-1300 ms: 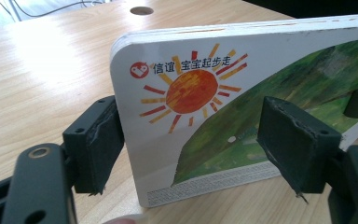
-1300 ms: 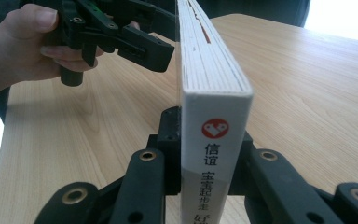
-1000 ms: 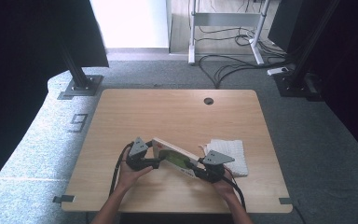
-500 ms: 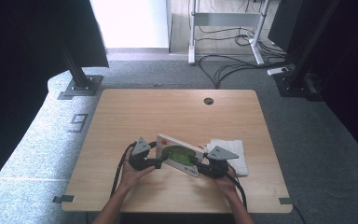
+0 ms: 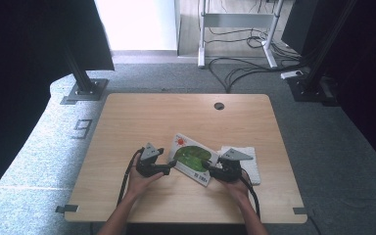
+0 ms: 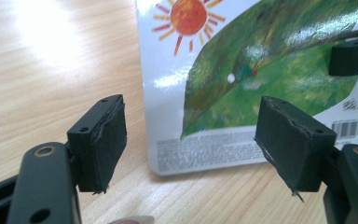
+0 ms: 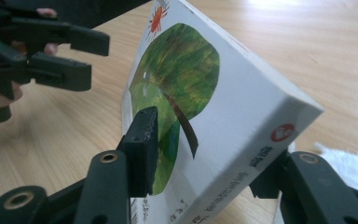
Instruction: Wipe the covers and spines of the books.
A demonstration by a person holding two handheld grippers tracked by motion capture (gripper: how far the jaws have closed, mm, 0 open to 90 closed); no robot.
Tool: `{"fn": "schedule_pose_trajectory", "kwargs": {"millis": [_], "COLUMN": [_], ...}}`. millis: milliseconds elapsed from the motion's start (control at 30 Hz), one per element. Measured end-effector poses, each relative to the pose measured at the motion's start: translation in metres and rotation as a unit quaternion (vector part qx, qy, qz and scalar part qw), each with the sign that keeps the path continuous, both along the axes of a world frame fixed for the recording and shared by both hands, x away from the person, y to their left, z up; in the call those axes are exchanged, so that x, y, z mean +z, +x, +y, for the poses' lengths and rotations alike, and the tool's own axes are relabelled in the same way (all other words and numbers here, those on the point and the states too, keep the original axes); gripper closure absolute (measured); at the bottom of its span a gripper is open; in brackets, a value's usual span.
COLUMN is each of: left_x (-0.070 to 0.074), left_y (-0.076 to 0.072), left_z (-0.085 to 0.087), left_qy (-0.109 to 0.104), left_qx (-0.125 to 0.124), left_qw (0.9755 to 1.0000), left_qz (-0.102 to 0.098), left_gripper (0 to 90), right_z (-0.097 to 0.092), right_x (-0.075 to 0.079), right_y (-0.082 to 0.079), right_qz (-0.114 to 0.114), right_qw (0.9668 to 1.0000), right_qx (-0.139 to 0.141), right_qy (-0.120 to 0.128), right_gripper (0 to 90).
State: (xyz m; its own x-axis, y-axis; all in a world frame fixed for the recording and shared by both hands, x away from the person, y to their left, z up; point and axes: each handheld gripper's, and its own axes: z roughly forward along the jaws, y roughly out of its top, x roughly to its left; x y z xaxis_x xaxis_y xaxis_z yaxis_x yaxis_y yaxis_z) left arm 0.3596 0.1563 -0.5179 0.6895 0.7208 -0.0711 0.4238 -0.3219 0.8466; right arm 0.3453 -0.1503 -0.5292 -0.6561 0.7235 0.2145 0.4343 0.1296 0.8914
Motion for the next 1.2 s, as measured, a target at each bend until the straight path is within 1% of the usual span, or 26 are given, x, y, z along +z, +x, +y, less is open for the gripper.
{"fn": "schedule_pose_trajectory", "kwargs": {"millis": [67,167,233,267,400,467,533,633,667,700,833,933,1000,1033,1100,1200], "left_x": [-0.002,-0.005,-0.006,-0.007,-0.009,-0.01,-0.012,-0.014,-0.015,-0.015,-0.019,-0.024,-0.025,-0.025,-0.025,-0.024], "left_y": [0.001,0.003,0.004,0.005,0.008,0.01,0.012,0.016,0.018,0.019,0.024,0.028,0.028,0.028,0.027,0.025], "left_z": [-0.001,-0.004,-0.005,-0.006,-0.009,-0.011,-0.013,-0.015,-0.017,-0.017,-0.019,-0.018,-0.018,-0.018,-0.02,-0.02], "left_qy": [0.005,0.016,0.02,0.021,0.025,0.03,0.033,0.036,0.038,0.036,0.031,0.03,0.03,0.029,0.033,0.038], "left_qx": [0.0,0.004,0.004,0.004,0.002,0.002,0.004,0.004,0.004,0.004,0.002,0.003,-0.001,-0.004,-0.01,-0.013], "left_qw": [1.0,0.9999,0.9998,0.9997,0.9996,0.9993,0.9991,0.9987,0.9984,0.9985,0.9982,0.9973,0.9968,0.9968,0.9967,0.9964], "left_qz": [0.004,0.005,0.008,0.009,0.015,0.021,0.026,0.037,0.041,0.042,0.052,0.067,0.074,0.074,0.073,0.075], "left_gripper": [25.0,25.0,24.9,24.9,24.5,24.4,24.0,23.4,23.1,22.7,22.9,22.7,22.6,22.7,22.7,22.7], "right_z": [-0.001,-0.002,-0.003,-0.004,-0.005,-0.005,-0.005,-0.006,-0.006,-0.006,-0.005,-0.003,0.0,0.002,0.006,0.014], "right_x": [-0.002,-0.005,-0.007,-0.007,-0.008,-0.008,-0.008,-0.008,-0.009,-0.009,-0.008,-0.006,-0.005,-0.004,-0.002,-0.001], "right_y": [0.003,0.007,0.009,0.011,0.015,0.016,0.017,0.02,0.021,0.021,0.024,0.027,0.029,0.03,0.033,0.036], "right_qz": [0.013,0.032,0.045,0.05,0.067,0.072,0.076,0.093,0.096,0.097,0.105,0.113,0.117,0.117,0.117,0.116], "right_qw": [0.9999,0.9993,0.9987,0.9985,0.9972,0.9969,0.9964,0.9945,0.9942,0.9941,0.9926,0.9914,0.9904,0.9901,0.9897,0.9888], "right_qx": [-0.008,-0.018,-0.022,-0.022,-0.032,-0.033,-0.037,-0.046,-0.046,-0.047,-0.056,-0.058,-0.06,-0.061,-0.057,-0.051], "right_qy": [0.004,-0.002,0.003,0.006,-0.002,-0.001,-0.005,-0.012,-0.01,-0.012,-0.025,-0.031,-0.043,-0.049,-0.059,-0.078], "right_gripper": [47.8,42.8,42.1,41.4,36.7,35.9,33.2,30.0,29.5,28.2,24.3,22.9,20.2,19.1,18.1,15.3]}}
